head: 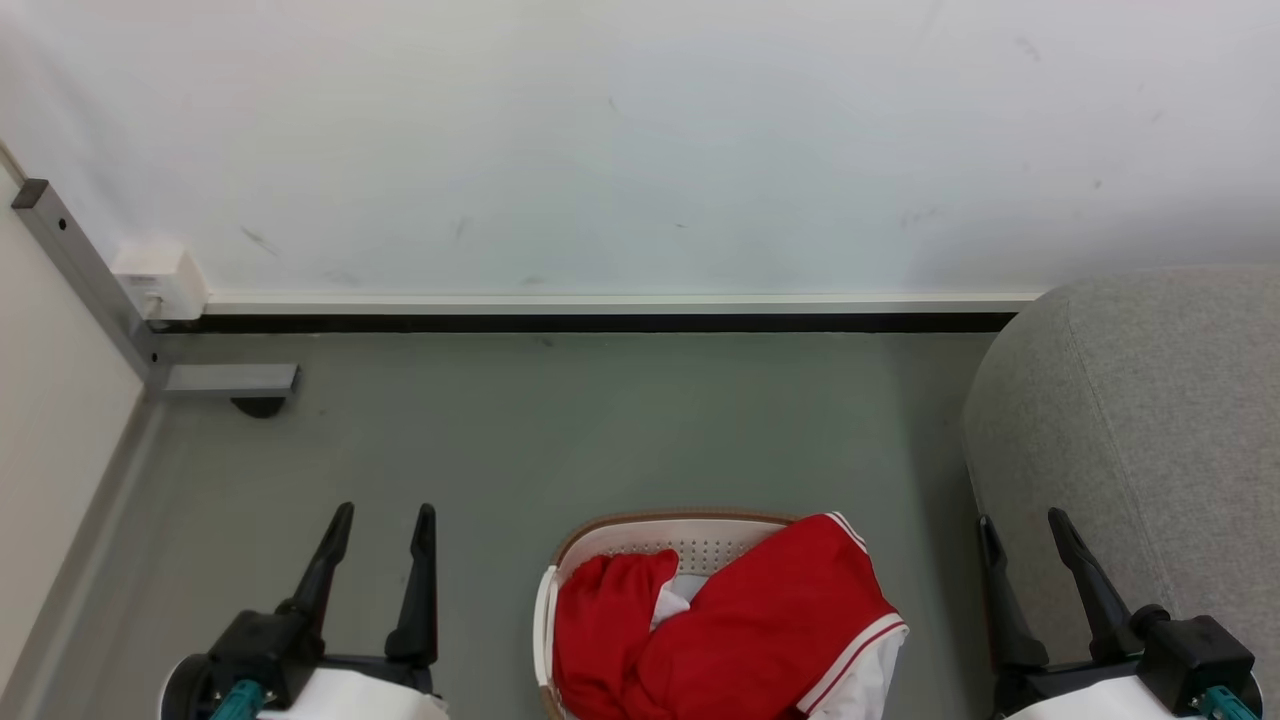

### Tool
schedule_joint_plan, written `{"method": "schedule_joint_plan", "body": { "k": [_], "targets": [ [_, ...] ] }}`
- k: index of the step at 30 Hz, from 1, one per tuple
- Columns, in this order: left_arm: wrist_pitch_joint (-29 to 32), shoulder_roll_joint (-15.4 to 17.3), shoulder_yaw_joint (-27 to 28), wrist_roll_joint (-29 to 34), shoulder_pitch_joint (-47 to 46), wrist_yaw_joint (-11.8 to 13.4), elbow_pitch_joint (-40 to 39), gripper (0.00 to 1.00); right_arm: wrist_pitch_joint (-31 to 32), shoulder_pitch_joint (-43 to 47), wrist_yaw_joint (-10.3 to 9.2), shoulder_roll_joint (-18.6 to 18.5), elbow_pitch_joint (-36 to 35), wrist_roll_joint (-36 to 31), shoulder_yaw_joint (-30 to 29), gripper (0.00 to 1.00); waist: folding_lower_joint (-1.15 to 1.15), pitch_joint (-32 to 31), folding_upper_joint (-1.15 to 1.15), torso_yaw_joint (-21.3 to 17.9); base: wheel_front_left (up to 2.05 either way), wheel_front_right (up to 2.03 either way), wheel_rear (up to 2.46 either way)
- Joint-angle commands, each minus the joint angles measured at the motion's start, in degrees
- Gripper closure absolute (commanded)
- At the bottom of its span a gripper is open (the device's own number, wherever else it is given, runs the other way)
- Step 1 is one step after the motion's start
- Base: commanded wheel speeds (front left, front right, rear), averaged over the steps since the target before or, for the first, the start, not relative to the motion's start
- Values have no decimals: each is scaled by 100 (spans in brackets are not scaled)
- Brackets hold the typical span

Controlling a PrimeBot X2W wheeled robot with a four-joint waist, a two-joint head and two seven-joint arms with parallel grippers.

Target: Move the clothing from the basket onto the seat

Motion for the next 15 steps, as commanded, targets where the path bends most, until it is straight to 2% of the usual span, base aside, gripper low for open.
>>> {"method": "schedule_joint_plan", "body": {
  "k": [1,15],
  "targets": [
    [-4,40,36,-104,-25,-6,-11,0,-19,-33,-12,7,-19,34,-3,0,0,18,0,-22,0,0,0],
    [-4,39,129,-89,-208,-74,-147,0,-11,-205,-12,23,-119,51,14,0,0,448,0,-431,0,0,0]
  ]
}}
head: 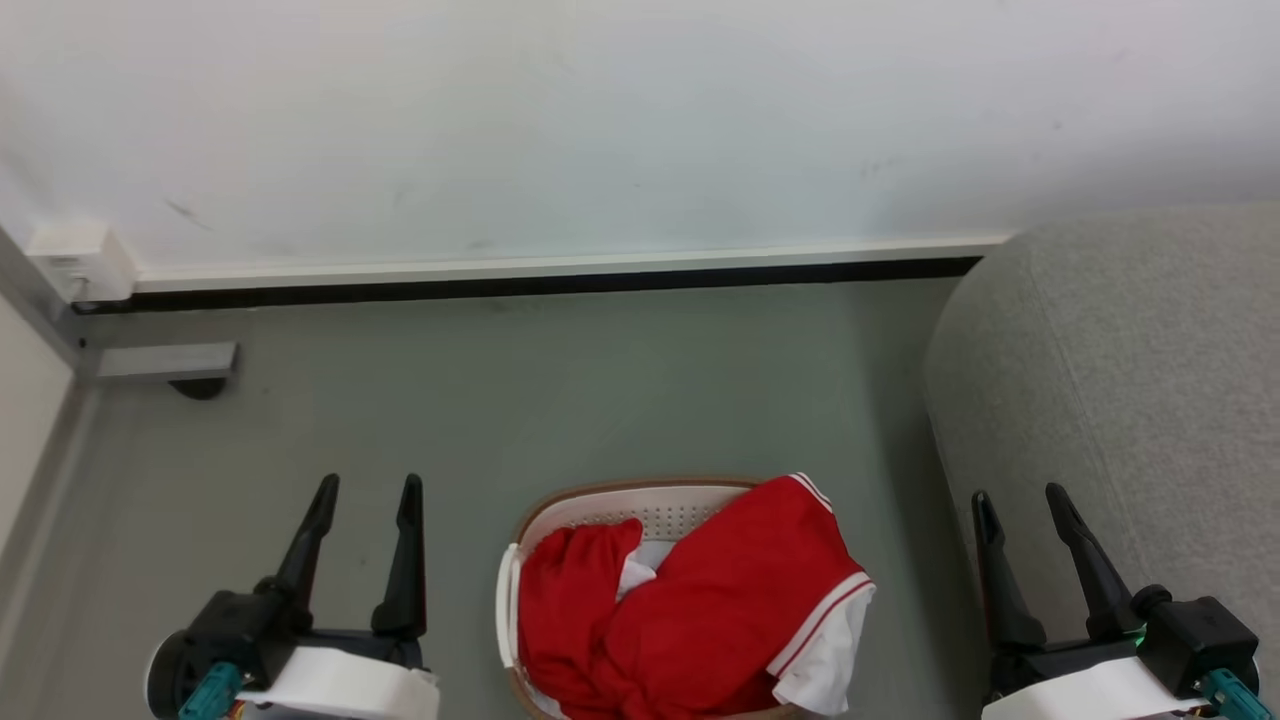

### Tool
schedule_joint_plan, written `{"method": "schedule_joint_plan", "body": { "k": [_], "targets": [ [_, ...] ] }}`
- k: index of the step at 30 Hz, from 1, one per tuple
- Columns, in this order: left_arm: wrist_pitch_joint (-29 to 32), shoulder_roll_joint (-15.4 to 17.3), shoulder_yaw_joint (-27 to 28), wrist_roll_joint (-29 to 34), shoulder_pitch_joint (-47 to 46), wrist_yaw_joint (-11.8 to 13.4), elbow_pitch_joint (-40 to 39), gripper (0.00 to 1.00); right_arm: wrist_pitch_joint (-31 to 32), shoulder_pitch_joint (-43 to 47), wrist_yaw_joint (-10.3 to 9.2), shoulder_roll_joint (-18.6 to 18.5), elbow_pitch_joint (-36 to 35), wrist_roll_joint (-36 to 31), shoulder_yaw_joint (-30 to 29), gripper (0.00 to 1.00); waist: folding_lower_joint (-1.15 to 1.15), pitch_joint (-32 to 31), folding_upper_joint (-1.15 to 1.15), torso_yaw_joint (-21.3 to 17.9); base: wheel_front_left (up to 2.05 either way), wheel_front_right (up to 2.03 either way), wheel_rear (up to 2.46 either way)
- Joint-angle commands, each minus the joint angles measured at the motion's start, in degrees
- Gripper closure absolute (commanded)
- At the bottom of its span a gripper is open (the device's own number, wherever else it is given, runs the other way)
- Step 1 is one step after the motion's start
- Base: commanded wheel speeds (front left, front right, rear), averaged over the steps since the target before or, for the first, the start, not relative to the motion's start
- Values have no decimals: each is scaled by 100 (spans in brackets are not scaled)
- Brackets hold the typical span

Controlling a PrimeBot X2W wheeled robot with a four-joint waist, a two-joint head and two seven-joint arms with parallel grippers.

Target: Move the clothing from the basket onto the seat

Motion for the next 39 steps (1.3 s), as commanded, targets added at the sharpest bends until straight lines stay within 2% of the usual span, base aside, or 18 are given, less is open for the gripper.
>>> {"method": "schedule_joint_plan", "body": {
  "k": [1,9,19,28,39],
  "targets": [
    [-4,37,30,48,-78,-17,7,0,1,-83,-12,6,-23,46,-11,0,0,141,0,-171,0,0,0],
    [-3,43,123,203,-339,-119,95,0,2,-260,-12,18,-148,175,91,0,0,590,0,-696,0,0,0],
    [-4,295,-21,238,-839,-199,637,0,2,-400,-12,20,-315,412,173,0,0,1174,0,-1261,0,0,0],
    [17,699,-462,428,-1504,-216,2006,0,2,-580,-12,19,-484,645,314,0,0,1692,0,-1747,0,0,0],
    [963,1355,-1252,1028,-2574,-209,3875,0,2,-700,-12,21,-641,1027,526,0,0,2293,0,-2210,0,0,0]
  ]
}}
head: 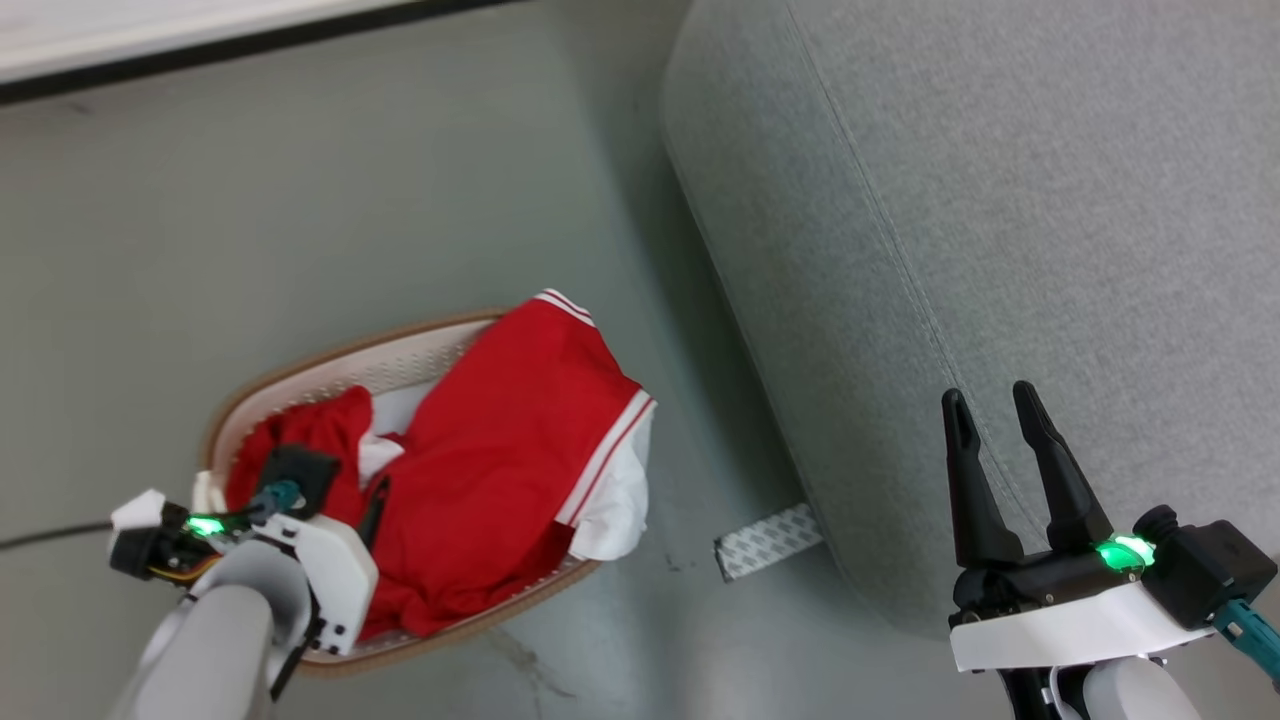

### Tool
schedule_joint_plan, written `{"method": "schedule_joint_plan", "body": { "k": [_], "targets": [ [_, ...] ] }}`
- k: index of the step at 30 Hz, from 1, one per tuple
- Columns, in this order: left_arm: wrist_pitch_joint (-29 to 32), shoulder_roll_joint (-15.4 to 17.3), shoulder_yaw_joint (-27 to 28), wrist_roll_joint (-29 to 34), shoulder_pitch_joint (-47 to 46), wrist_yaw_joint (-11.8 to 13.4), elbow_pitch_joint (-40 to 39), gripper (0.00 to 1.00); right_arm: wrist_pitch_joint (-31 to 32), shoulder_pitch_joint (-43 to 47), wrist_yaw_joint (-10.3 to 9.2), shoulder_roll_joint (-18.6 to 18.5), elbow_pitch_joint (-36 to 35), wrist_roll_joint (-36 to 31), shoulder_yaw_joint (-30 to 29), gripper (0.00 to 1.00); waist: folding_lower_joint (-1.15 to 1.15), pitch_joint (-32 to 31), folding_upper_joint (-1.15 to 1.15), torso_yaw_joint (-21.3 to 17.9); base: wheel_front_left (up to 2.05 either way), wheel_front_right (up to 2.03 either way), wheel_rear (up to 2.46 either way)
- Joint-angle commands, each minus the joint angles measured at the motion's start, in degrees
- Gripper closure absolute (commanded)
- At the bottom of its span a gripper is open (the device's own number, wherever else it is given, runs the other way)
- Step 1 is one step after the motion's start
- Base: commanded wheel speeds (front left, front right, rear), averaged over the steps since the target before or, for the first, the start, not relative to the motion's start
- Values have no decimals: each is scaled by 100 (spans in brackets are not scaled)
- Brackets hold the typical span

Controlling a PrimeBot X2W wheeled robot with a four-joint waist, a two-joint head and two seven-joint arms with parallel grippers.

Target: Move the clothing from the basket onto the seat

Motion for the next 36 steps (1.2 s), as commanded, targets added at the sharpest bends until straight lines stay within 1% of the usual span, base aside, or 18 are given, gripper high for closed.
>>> {"method": "schedule_joint_plan", "body": {
  "k": [1,7,11,15,19,22,26,33,34,35,36],
  "targets": [
    [89,105,-76,84,-137,9,165,0,4,-110,-12,2,-44,56,23,0,0,189,0,-161,0,0,0],
    [381,376,-545,434,-648,9,953,0,4,-170,-12,2,-104,321,181,0,0,537,0,-442,0,0,0],
    [464,469,-878,533,-897,8,1393,0,4,-190,-12,3,-143,455,237,0,0,742,0,-603,0,0,0],
    [449,440,-1171,338,-1107,8,1729,0,4,-213,-12,3,-181,564,281,0,0,937,0,-717,0,0,0],
    [519,361,-1516,110,-1353,8,2003,0,5,-202,-12,3,-269,635,213,0,0,1171,0,-703,0,0,0],
    [582,296,-1888,-4,-1550,8,2168,0,5,-187,-12,2,-334,711,206,0,0,1345,0,-687,0,0,0],
    [721,208,-2327,-283,-1762,8,2350,0,5,-117,-12,2,-365,787,193,0,0,1515,0,-671,0,0,0],
    [914,128,-2913,-704,-2000,8,2491,1,5,-186,-12,3,-381,850,247,0,0,1660,0,-648,0,0,0],
    [921,132,-2958,-780,-2023,8,2501,33,5,-208,-12,3,-383,855,262,0,0,1674,0,-644,0,0,0],
    [925,129,-3008,-861,-2032,8,2504,54,5,-227,-12,3,-383,866,281,0,0,1685,0,-640,0,0,0],
    [881,126,-3064,-951,-2045,8,2488,97,5,-243,-12,2,-381,876,304,0,0,1693,0,-638,0,0,0]
  ]
}}
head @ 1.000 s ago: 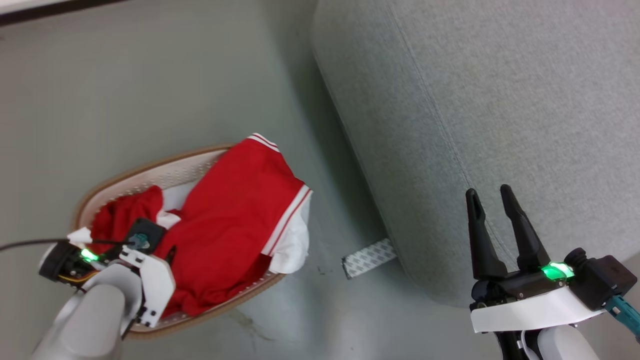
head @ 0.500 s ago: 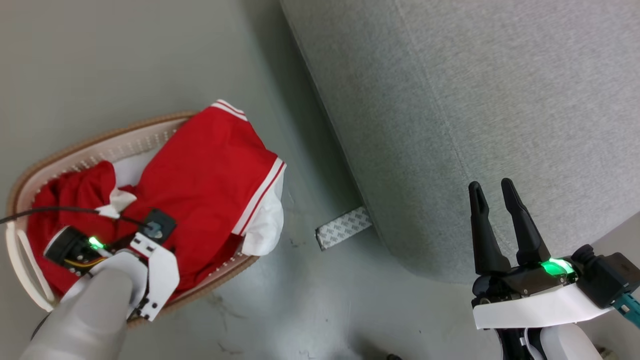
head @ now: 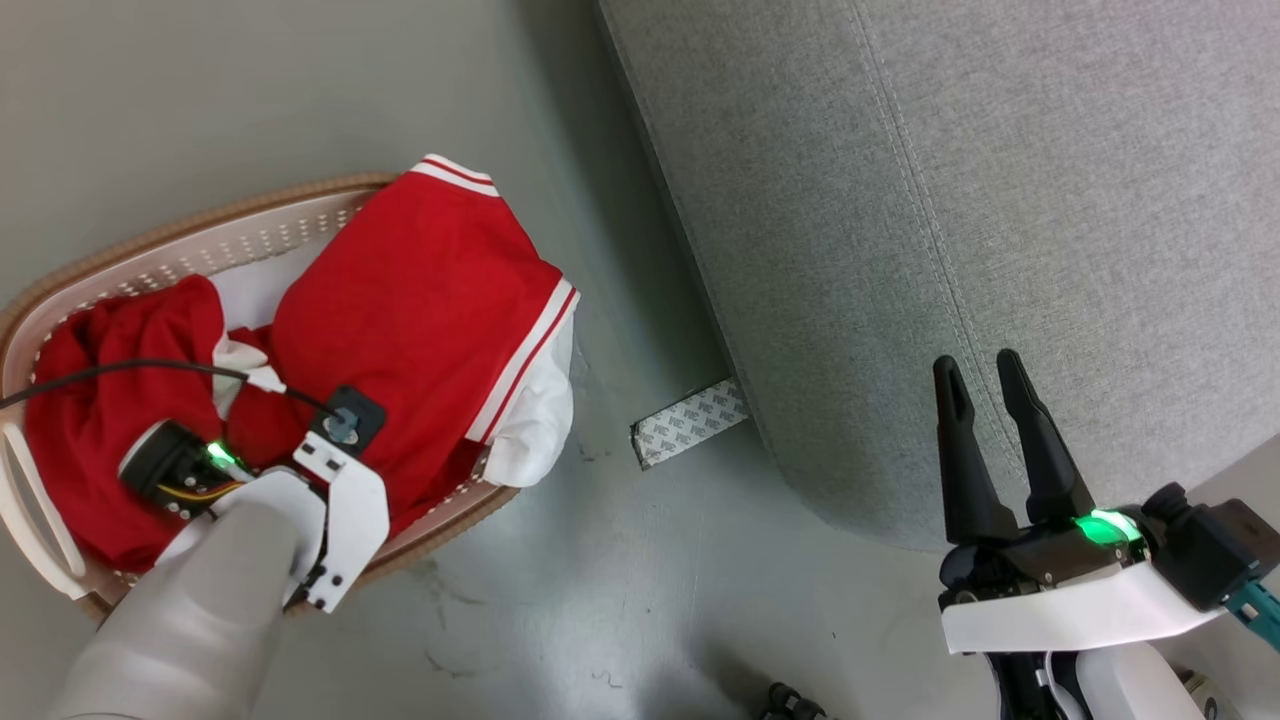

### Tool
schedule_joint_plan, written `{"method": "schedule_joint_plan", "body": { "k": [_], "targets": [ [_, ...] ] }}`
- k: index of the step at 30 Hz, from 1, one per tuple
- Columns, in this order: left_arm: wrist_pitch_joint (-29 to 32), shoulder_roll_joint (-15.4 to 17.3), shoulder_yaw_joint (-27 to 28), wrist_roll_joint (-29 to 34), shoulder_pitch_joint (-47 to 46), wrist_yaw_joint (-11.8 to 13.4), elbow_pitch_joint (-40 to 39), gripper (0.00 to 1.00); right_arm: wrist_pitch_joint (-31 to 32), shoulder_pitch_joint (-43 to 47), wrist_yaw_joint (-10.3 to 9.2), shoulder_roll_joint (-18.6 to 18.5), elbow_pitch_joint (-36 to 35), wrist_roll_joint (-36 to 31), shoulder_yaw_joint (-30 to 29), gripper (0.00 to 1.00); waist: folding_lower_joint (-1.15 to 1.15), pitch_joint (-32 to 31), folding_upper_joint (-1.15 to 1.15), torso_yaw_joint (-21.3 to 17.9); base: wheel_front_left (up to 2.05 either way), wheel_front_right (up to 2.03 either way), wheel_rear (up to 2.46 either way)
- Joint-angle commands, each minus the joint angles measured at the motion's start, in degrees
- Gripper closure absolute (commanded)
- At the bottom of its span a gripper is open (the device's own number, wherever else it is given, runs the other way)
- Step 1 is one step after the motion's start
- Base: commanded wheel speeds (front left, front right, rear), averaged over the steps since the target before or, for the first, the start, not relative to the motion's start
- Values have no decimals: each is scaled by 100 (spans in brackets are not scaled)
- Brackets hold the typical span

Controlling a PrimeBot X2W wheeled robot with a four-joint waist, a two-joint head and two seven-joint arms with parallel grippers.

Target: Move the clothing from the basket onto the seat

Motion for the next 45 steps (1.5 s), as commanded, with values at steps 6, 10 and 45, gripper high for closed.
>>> {"method": "schedule_joint_plan", "body": {
  "k": [6,10,45],
  "targets": [
    [-325,112,-244,-487,-57,8,-70,100,4,-228,-12,2,71,7,137,0,0,-113,0,-12,0,0,0],
    [-689,61,-257,-727,102,8,-157,100,5,-299,-12,-1,183,-107,169,0,0,-447,0,20,0,0,0],
    [-1859,-951,-241,-3108,853,7,-2972,100,5,572,-12,-7,1127,-1572,-469,0,0,-3929,0,2420,0,0,0]
  ]
}}
